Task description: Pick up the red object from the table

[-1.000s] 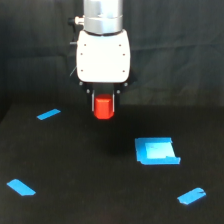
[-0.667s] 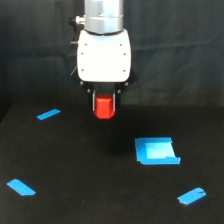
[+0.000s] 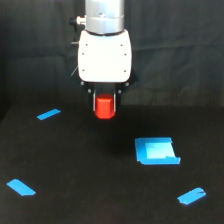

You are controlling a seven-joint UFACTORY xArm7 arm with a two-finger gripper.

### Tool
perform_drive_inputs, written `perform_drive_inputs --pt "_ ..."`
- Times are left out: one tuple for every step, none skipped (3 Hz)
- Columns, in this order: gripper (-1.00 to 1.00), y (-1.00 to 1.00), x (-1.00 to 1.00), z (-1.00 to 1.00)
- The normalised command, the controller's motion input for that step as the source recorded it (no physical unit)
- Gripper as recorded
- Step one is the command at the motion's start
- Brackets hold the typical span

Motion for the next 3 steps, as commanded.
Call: perform_drive_inputs --pt "-1.0 0.05 0.0 0.07" --pt "-0.99 -0.03 0.04 0.09" --pt "-1.0 0.09 -0.04 -0.01"
